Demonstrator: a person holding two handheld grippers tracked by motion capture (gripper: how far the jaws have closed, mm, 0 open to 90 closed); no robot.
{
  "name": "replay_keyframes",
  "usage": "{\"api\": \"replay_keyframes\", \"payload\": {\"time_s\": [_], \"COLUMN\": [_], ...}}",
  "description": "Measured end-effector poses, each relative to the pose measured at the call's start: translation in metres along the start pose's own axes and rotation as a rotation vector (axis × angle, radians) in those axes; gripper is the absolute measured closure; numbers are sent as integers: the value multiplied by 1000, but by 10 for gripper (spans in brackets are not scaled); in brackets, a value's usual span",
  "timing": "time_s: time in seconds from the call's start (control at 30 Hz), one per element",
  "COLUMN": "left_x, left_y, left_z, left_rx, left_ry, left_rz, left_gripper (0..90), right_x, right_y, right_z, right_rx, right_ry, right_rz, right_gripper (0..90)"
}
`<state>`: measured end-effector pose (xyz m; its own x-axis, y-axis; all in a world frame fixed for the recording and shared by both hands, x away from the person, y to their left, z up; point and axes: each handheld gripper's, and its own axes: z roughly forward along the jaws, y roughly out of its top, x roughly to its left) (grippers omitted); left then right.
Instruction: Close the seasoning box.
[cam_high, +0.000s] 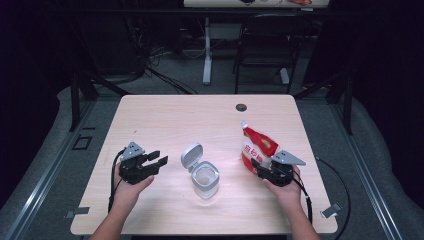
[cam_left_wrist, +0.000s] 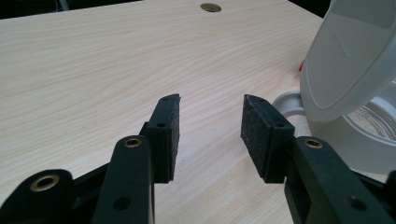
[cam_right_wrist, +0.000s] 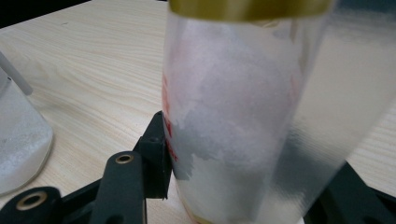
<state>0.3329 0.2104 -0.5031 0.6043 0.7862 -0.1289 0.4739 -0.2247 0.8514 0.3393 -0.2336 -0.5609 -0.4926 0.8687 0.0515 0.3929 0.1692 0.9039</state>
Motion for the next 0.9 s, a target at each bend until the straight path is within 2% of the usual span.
{"api": "replay_keyframes", "payload": {"time_s": [0.33, 0.43, 0.6, 0.63, 0.7, 0.9], "left_x": [1, 1, 1, 2, 2, 2], "left_y": [0, 0, 0, 0, 0, 0], "left_z": [-1, -1, -1, -1, -1, -2], "left_rx": [2, -2, -7, -7, -7, -7], "left_ry": [-1, 0, 2, 2, 2, 2], "left_rz": [3, 1, -4, -4, -3, -2], "left_gripper": [578, 578, 578, 578, 578, 578], "right_x": [4, 5, 7, 7, 9, 15], "right_y": [4, 6, 8, 10, 11, 17], "right_z": [-1, -2, -4, -6, -7, -14], "right_rx": [20, 35, 27, 41, 14, 1], "right_ry": [-1, -2, -9, -19, -18, -34], "right_rz": [-11, -26, -42, -56, -60, -101], "right_gripper": [511, 512, 514, 514, 514, 514]}}
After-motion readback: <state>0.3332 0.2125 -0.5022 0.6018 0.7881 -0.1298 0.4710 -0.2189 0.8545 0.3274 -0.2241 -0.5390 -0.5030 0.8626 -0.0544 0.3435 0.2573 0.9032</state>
